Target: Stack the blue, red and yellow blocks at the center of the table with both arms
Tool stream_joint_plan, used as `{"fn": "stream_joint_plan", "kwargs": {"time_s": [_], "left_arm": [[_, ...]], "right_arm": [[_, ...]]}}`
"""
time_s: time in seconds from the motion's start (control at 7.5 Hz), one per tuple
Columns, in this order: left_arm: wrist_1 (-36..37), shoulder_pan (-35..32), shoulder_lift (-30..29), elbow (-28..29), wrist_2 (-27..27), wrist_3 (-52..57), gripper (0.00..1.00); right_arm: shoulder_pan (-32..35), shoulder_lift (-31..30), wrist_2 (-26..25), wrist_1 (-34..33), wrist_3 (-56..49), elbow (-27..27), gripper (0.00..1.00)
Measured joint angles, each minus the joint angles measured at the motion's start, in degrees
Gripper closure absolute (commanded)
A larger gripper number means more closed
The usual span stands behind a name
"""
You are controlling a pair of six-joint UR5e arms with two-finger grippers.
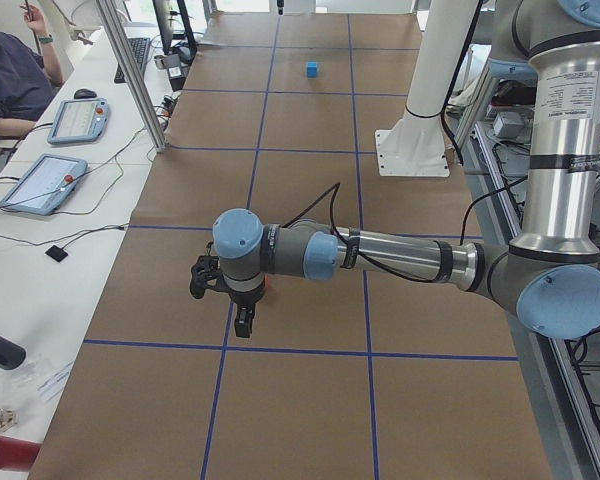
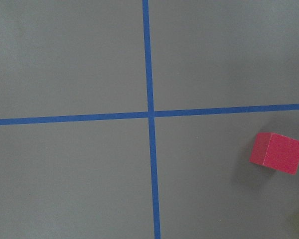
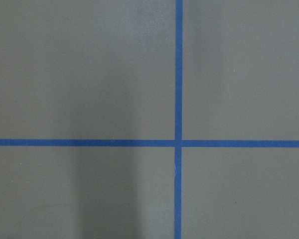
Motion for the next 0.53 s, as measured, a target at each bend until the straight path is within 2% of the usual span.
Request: {"fn": "stream_joint_plan", "kwargs": {"time_s": [0.27, 0.53], "left_arm": [[0.6, 0.0, -0.3, -1.3, -0.6, 0.0, 0.0], [2.5, 0.0, -0.3, -5.3, -2.2, 0.0, 0.0]], "right_arm": [[-0.3, 0.2, -0.2, 0.7, 0.5, 0.7, 0.01], [-2.1, 2.1, -1.8, 1.6, 0.6, 2.9, 0.01]]}}
